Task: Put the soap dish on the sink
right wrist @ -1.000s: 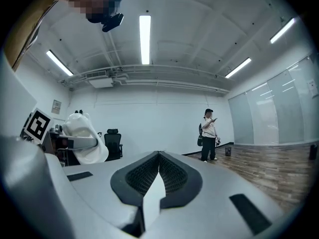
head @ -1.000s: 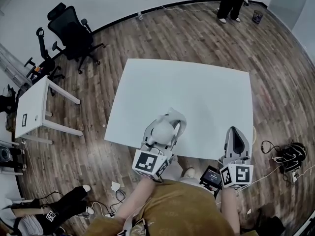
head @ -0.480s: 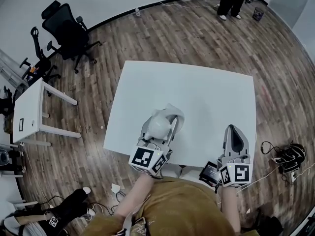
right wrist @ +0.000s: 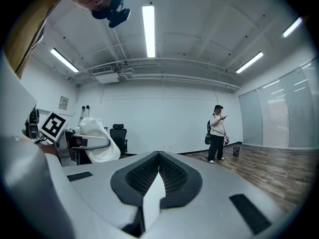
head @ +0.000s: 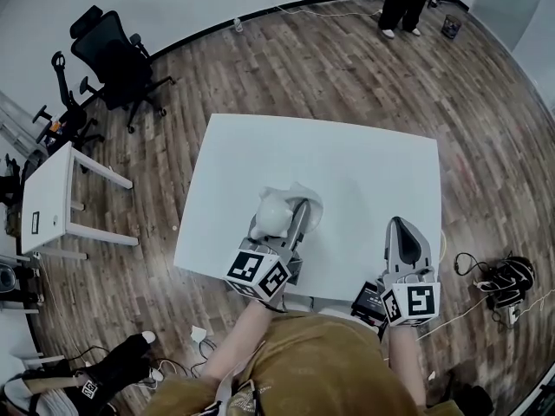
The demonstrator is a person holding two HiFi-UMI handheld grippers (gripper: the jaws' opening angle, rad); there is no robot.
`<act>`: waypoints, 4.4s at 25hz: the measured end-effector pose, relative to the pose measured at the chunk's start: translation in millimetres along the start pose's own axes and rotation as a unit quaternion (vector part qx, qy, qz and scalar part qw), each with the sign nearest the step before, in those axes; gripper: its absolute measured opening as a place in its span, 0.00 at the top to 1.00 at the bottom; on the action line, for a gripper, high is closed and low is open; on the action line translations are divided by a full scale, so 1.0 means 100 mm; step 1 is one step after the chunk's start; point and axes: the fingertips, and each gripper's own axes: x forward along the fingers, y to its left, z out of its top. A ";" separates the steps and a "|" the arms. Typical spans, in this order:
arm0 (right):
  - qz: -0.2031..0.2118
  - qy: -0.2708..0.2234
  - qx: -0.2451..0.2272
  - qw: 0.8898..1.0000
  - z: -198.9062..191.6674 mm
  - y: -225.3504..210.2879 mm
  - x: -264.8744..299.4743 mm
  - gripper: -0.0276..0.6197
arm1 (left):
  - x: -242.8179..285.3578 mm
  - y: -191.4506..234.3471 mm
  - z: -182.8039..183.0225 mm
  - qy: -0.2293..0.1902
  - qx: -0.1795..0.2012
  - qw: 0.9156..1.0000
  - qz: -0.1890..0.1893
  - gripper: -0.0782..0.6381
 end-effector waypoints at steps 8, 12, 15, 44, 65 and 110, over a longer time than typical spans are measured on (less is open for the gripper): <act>0.003 0.003 0.004 1.000 -0.03 -0.11 0.04 0.95 | 0.17 -0.02 -0.16 0.008 -0.053 0.999 -0.006 0.64; 0.009 0.010 0.003 1.000 -0.10 -0.16 0.08 0.95 | 0.28 0.01 -0.34 0.017 -0.107 0.994 -0.009 0.64; 0.019 0.023 -0.004 1.000 -0.19 -0.15 0.13 0.95 | 0.33 0.06 -0.55 0.030 -0.170 0.985 -0.011 0.64; 0.089 0.134 -0.004 0.987 -1.07 0.23 0.23 0.95 | 0.38 0.43 -2.16 0.124 -0.490 0.862 0.029 0.64; 0.163 0.212 -0.016 0.963 -1.66 0.58 0.25 0.95 | 0.44 0.43 -2.64 0.131 -0.593 0.792 0.060 0.64; 0.292 0.260 -0.196 0.899 -2.16 1.15 0.27 0.95 | 0.37 0.23 -2.69 0.162 -0.615 0.770 0.044 0.40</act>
